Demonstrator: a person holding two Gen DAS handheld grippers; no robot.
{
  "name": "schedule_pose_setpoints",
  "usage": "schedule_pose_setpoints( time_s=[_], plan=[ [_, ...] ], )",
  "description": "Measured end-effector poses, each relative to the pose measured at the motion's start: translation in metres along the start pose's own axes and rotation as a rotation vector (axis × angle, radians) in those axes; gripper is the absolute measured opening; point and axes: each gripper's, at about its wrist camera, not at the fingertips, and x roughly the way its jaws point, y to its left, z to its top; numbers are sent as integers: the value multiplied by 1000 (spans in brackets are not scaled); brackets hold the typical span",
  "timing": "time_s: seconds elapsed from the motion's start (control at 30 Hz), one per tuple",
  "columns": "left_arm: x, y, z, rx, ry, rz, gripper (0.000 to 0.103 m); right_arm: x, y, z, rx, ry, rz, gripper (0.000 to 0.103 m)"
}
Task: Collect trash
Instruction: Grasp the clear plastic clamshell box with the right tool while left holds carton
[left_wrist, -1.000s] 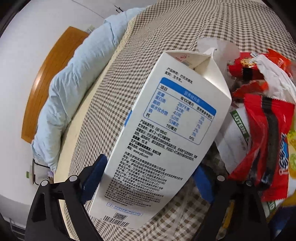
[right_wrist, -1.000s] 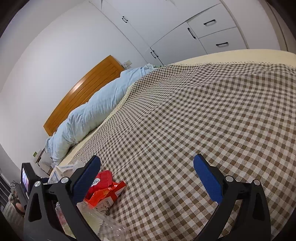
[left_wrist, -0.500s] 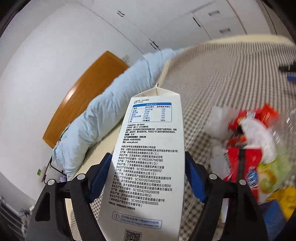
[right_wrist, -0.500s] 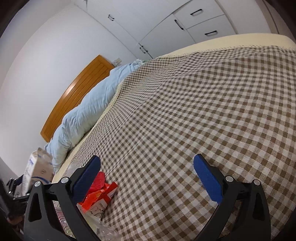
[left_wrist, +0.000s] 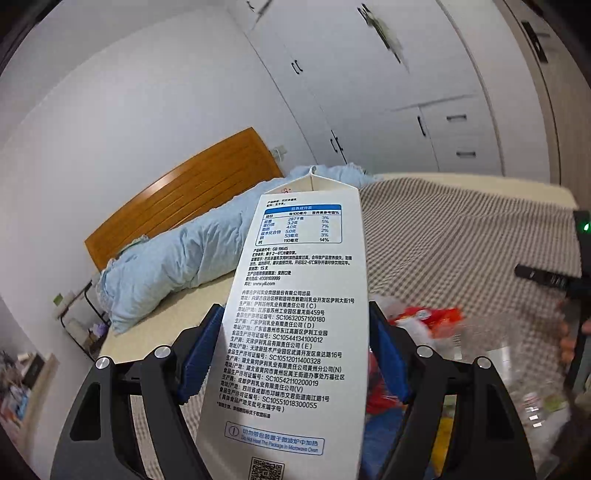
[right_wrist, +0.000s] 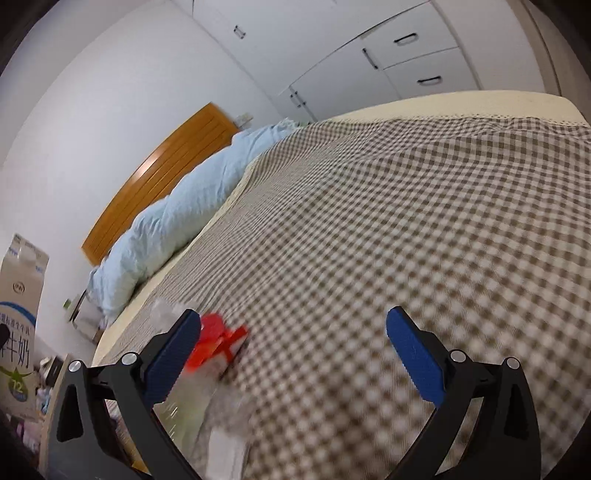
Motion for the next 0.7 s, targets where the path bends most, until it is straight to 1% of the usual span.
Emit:
schedule_pose_setpoints(
  time_s=[0.07, 0.17, 0.27, 0.43, 0.5, 0.57, 0.63, 0.7],
  plan=[
    [-11, -6, -3, -49, 2, -23, 73, -10, 2, -3, 15, 45, 29, 97],
    [-26, -14, -9, -110, 1, -43, 73, -18, 10, -15, 38, 150, 92, 97],
    [-35, -24, -18, -158, 14, -61, 73, -18, 15, -27, 63, 228, 127, 97],
    [-42, -33, -32, -227, 34, -89, 73, -4, 19, -54, 164, 349, 177, 97],
    [-43, -34, -36, -252, 33, -95, 73, 2, 20, -61, 181, 360, 172, 97],
    [-44, -35, -39, -272, 32, -108, 73, 8, 28, -62, 160, 348, 173, 97],
    [-41, -37, -43, -272, 38, -100, 73, 15, 38, -65, 170, 372, 207, 97],
    [-39, -39, -46, -282, 43, -105, 73, 24, 44, -67, 150, 406, 193, 97]
  ],
)
